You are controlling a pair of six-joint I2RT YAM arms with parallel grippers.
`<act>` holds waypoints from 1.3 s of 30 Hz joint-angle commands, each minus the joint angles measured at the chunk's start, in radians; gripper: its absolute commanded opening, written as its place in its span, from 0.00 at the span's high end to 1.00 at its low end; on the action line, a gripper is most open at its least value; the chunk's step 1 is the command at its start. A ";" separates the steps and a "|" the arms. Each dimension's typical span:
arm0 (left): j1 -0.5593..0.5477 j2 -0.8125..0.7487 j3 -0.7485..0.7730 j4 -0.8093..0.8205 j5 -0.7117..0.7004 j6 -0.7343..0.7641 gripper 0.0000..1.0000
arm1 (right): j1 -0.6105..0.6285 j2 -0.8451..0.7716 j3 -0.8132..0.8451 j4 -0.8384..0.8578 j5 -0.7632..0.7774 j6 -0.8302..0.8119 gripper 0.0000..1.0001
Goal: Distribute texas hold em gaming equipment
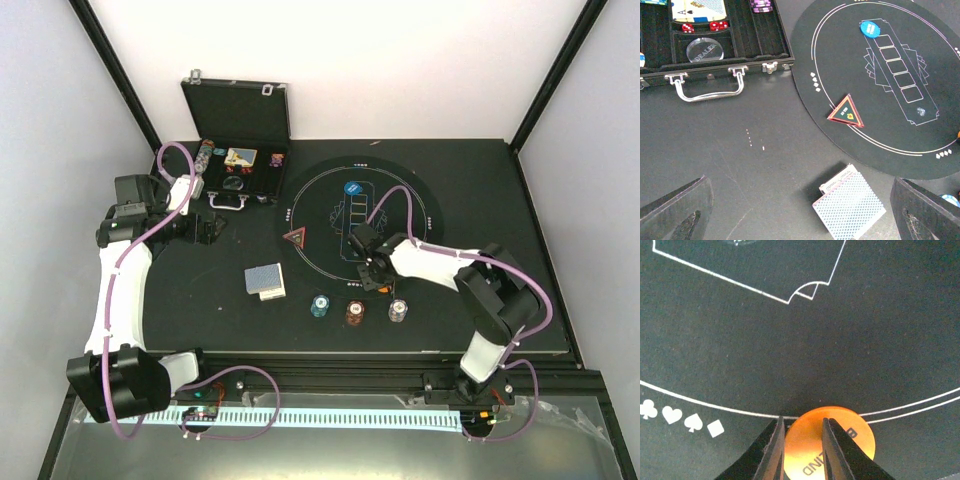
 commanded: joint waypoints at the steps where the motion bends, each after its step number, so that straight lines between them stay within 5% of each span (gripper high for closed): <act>1: 0.007 -0.026 0.043 -0.028 -0.009 0.018 0.01 | -0.023 0.061 0.005 -0.031 0.096 0.026 0.77; 13: 0.006 -0.025 0.046 -0.027 -0.015 0.024 0.01 | 0.011 -0.007 0.048 -0.114 0.191 0.040 0.67; 30: 0.014 -0.016 0.058 -0.021 -0.021 0.029 0.01 | 0.040 -0.002 -0.026 -0.099 0.107 0.069 0.68; 39: 0.026 -0.015 0.061 -0.024 -0.022 0.037 0.01 | -0.045 0.014 -0.008 -0.083 0.133 0.049 0.72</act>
